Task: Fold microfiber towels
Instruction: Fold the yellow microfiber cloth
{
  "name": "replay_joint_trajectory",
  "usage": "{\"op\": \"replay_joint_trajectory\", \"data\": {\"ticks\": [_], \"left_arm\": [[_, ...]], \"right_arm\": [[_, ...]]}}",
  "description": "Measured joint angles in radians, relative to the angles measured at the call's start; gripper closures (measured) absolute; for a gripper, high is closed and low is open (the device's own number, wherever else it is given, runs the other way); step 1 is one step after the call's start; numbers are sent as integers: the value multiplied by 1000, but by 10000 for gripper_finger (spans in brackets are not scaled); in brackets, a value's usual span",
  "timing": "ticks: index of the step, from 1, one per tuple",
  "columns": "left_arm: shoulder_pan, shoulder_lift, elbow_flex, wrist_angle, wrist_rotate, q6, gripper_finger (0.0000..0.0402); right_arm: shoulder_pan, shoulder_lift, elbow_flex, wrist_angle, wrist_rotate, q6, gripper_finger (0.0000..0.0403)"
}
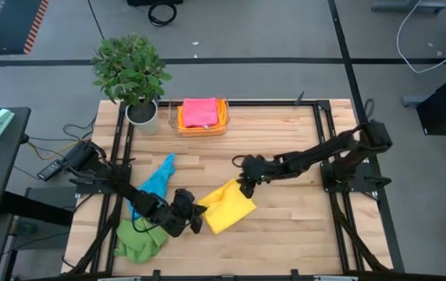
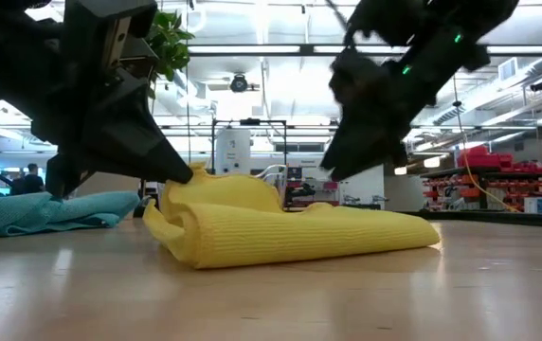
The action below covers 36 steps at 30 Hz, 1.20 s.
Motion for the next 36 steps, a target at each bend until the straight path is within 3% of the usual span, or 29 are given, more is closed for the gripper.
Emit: {"op": "replay_joint_trajectory", "data": {"ticks": [3,6,9,14,23,36], "left_arm": [[0,1,0,-20,-6,-23,396],[-2,1,0,-44,-36,-49,394],[-2,1,0,-65,-62,-78,397],[-1,1,0,-93,-75,-109,394],[11,1,0,-183,-75,-203,396],[49,1,0,-224,-72,-209,393]], "right_arm": [[47,-74,1,-95,8,10,223],[155,-85,-21,-95,68,82,221],[230,-43,-56,-21,86,150,266],[275,10,-72,-10,120,194,388],[345,44,-73,28,151,226,398],[339,189,-68,139,136,279,399]]}}
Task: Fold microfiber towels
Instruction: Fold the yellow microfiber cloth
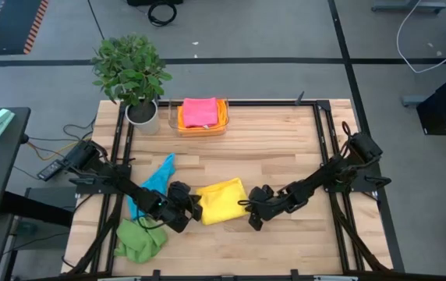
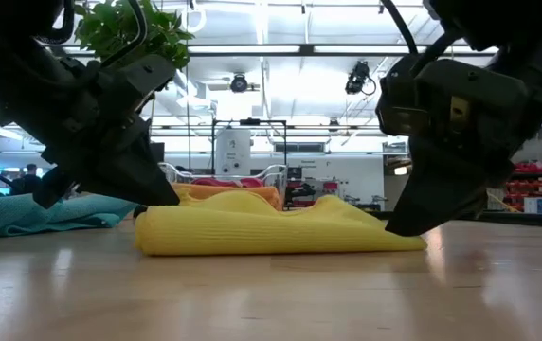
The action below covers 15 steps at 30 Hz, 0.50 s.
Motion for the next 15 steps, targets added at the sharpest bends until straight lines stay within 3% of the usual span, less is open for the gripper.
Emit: {"op": "replay_joint_trajectory", "data": {"ticks": [7,12,15], "left_arm": [[3,-100,0,-135,-3,-20,352],[9,-208,0,-281,-27,-18,369],[14,-230,0,-202,-57,16,388]], "right_arm": [[4,-3,-1,-2,1,8,400],[4,-3,-2,1,-2,12,400],[4,-3,-3,3,-2,13,400]]}}
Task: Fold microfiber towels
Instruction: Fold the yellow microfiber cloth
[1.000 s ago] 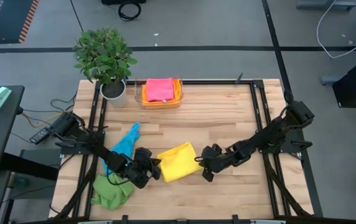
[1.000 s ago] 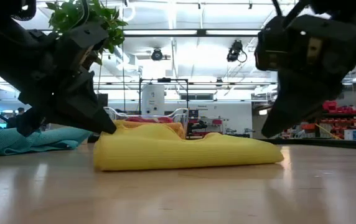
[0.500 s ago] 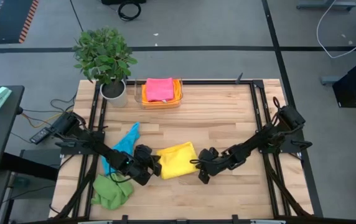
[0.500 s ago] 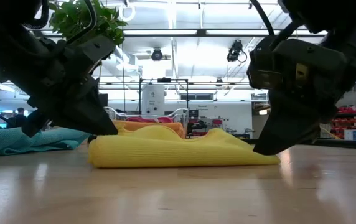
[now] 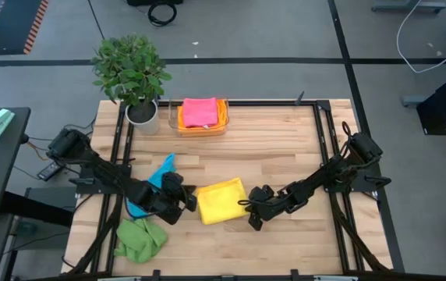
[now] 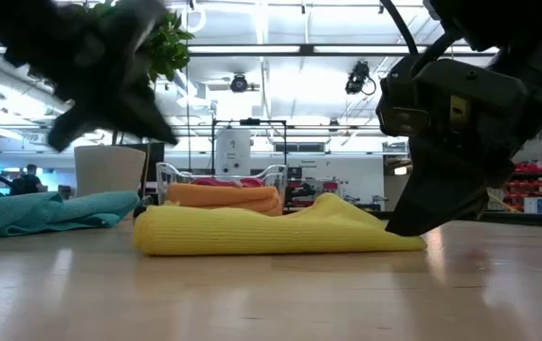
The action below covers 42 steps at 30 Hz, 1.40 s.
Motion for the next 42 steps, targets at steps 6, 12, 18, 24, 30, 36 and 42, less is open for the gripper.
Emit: {"op": "replay_joint_trajectory", "data": {"ticks": [6,12,18,24,30,36,42], "left_arm": [[48,96,1,376,185,251,395],[126,225,1,490,352,285,396],[182,279,1,502,443,341,396],[241,281,0,425,438,366,397],[278,273,1,366,408,382,398],[278,172,0,388,364,469,398],[246,80,0,424,405,522,393]], "right_arm": [[-2,1,-1,7,-1,15,400],[-8,1,0,6,-10,19,400],[-11,2,0,6,-14,34,400],[-6,2,1,10,-18,58,400],[-6,2,1,10,-22,59,400],[-9,-79,-5,-36,-29,31,400],[-78,-209,-3,-75,46,-54,400]]}}
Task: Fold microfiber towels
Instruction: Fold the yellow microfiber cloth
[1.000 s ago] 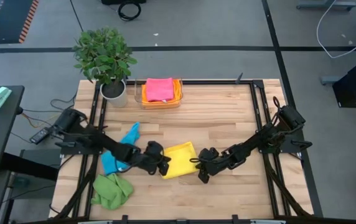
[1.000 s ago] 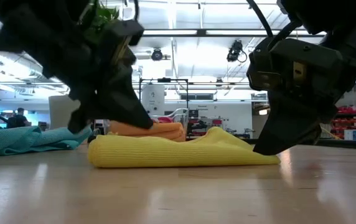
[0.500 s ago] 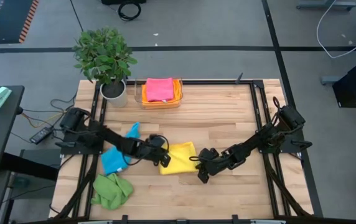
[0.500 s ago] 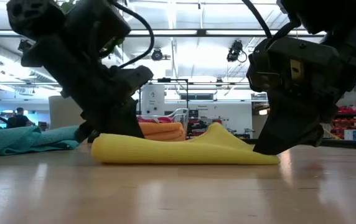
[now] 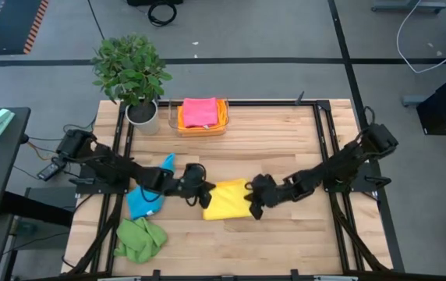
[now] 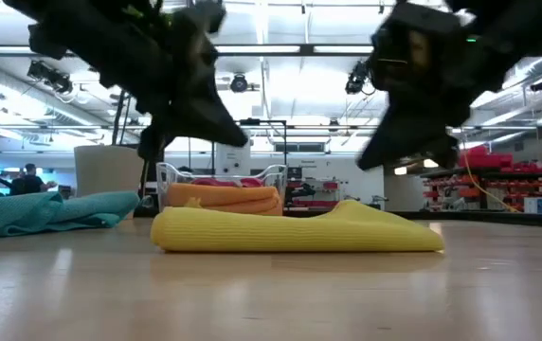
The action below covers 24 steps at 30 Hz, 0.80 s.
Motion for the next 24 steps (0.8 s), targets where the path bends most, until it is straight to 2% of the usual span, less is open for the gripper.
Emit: {"op": "replay_joint_trajectory", "data": {"ticks": [3,5,9,14,19,24], "left_arm": [[-48,1,1,23,91,-2,397],[-90,16,2,40,109,-12,397],[-148,62,1,35,108,-82,395],[-183,155,0,41,77,-169,396],[-194,229,0,61,73,-229,397],[-204,241,2,63,62,-253,394]], "right_arm": [[-69,-11,1,11,-33,-48,400],[-116,4,1,9,-81,-78,400],[-187,30,1,8,-137,-128,400],[-232,33,1,-16,-147,-179,400],[-250,47,2,-27,-151,-198,400],[-250,99,1,-27,-160,-199,400]]}}
